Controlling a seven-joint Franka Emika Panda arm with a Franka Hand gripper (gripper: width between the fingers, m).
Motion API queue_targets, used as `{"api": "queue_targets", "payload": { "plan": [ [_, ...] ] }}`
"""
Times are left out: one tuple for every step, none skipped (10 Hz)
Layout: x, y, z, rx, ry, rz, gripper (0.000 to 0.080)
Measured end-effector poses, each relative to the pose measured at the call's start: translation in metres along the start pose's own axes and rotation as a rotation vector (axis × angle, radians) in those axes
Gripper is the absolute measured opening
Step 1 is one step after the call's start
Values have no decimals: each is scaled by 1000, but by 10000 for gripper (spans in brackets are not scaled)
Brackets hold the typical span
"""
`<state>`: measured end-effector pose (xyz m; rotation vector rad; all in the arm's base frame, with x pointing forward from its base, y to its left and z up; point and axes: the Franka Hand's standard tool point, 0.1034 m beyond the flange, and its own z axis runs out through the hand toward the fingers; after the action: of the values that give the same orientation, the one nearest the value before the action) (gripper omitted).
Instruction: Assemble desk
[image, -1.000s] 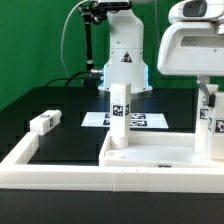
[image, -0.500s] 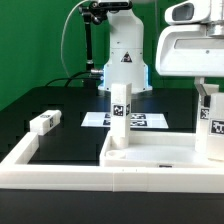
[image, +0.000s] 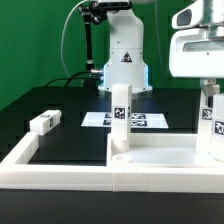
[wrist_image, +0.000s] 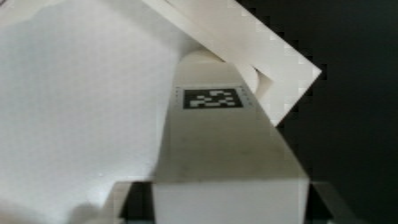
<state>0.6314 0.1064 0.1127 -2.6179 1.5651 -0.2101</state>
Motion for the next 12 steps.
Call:
{"api": "queue_targets", "payload": {
  "plan": [
    [0, 1, 0, -6, -7, 125, 290],
    [0, 1, 0, -7, -14, 214, 290],
    [0, 2, 0, -7, -14, 256, 290],
    [0, 1, 0, -7, -13, 263, 290],
    [0, 1, 0, -7, -13, 242, 374],
    [0, 1, 0, -6, -13, 209, 515],
    [2, 1, -1, -5, -14, 153, 607],
    [1, 0, -2, -14, -12, 57, 607],
    [0, 0, -2, -16, -6, -90, 640],
    [0, -1, -2, -15, -6, -161, 648],
    [0, 0, -2, -16, -6, -203, 648],
    [1, 0, -1, -17, -5, -296, 649]
  ]
}}
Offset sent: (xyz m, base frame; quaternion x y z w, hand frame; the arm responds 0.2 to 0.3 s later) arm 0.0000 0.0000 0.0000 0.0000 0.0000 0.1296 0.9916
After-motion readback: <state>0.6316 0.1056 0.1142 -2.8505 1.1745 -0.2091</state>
